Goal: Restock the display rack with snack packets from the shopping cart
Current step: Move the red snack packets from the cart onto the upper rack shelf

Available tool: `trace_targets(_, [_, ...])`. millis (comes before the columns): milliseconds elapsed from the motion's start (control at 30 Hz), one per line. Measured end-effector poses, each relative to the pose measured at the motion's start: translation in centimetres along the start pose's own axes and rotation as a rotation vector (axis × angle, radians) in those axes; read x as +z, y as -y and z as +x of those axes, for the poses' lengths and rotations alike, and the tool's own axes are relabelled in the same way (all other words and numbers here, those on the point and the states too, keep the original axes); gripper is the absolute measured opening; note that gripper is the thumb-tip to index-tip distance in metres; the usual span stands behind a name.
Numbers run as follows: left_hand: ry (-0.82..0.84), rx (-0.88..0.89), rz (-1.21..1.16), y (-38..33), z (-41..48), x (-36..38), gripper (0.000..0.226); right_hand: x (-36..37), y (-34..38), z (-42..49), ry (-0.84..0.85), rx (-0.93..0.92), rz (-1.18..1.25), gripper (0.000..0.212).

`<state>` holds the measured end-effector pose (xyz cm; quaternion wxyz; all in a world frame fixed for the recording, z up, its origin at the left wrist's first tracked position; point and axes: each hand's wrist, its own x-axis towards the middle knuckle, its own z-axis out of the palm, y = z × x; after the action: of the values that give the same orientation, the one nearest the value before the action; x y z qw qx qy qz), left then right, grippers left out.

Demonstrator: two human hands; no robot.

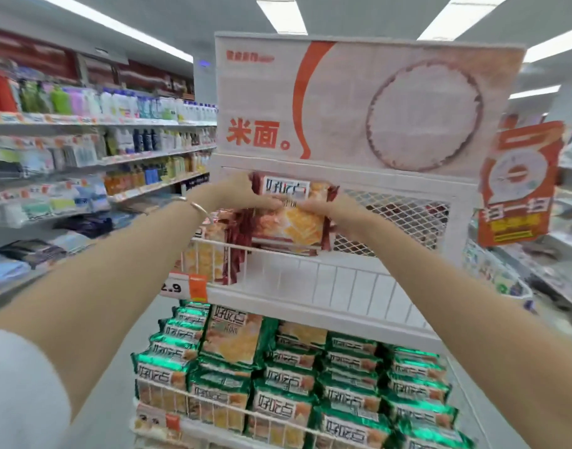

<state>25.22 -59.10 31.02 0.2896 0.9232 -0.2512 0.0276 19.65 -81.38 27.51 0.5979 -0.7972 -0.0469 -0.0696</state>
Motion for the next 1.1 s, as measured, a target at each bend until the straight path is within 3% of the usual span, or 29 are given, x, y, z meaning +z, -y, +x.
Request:
trace_targets(67, [0.041,-0.042,0.120,0.6,1.1,1.7,0.091,-0.1,-2.4,1.5,0.021,0.006,-0.250,0.046])
trace_targets(167, [0.056,-0.088,0.428,1.8,2.7,3.3,0.095,0.2,-4.6,3.1,0.075,0.109,-0.499,0.085])
trace_targets(300, [0.049,-0.017,0.538,2.7,4.4,4.1,0.137,0.0,-6.1,4.8,0.222,0.289,-0.530,0.065])
trace_targets(367, [0.124,0.025,0.553,2.8,5.0,3.8,0.133,-0.1,-6.2,5.6,0.240,0.334,-0.441,0.061])
trace_targets(467, [0.279,-0.047,0.447,3.4,6.0,3.2,0.115,0.3,-6.0,5.9,0.295,0.399,-0.221,0.053])
trace_targets(567, [0.383,-0.124,0.361,3.3,6.3,2.9,0.117,0.0,-5.9,5.4,0.359,0.411,-0.194,0.044])
trace_targets(667, [0.431,-0.162,0.386,2.6,6.2,2.5,0.114,-1.0,-4.7,4.6,0.368,0.421,-0.203,0.052])
trace_targets(733, [0.427,-0.142,0.400,2.6,6.4,2.4,0.113,-1.2,-4.0,4.6,0.197,0.350,-0.258,0.057])
trace_targets(800, [0.381,-0.104,0.379,3.0,6.5,2.4,0.111,-0.9,-3.9,4.4,0.018,0.154,-0.517,0.089])
trace_targets(867, [0.312,-0.052,0.386,3.4,6.3,2.7,0.109,-0.1,-4.7,4.3,0.041,-0.130,-0.864,0.113])
trace_targets(933, [0.256,-0.015,0.424,3.6,6.1,2.9,0.108,0.8,-5.3,4.3,0.138,-0.318,-1.102,0.099])
trace_targets(1033, [0.259,-0.017,0.432,3.4,5.5,3.0,0.112,1.3,-5.3,4.5,0.168,-0.252,-1.164,0.087])
trace_targets(1100, [0.259,-0.027,0.308,3.1,4.5,2.0,0.110,1.7,-4.2,4.2,0.187,-0.201,-1.192,0.089])
